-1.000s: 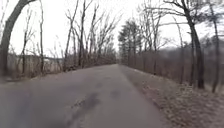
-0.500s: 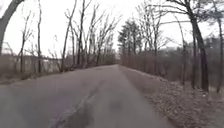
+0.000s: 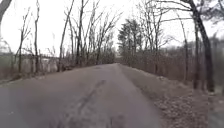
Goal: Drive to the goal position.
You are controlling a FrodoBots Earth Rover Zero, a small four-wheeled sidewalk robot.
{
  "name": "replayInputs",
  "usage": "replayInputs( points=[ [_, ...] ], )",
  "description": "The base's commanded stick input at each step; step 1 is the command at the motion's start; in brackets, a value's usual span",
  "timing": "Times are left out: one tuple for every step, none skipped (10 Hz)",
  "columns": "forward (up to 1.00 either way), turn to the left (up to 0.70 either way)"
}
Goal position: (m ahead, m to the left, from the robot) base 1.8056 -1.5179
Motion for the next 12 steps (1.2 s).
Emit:
replayInputs(
  points=[
    [1.0, 0.0],
    [1.0, 0.0],
    [1.0, 0.0],
    [1.0, 0.0],
    [1.0, 0.0],
    [1.0, 0.0],
    [1.0, 0.0],
    [1.0, 0.0],
    [1.0, 0.0],
    [1.0, 0.0],
    [1.0, 0.0],
    [1.0, 0.0]
  ],
)
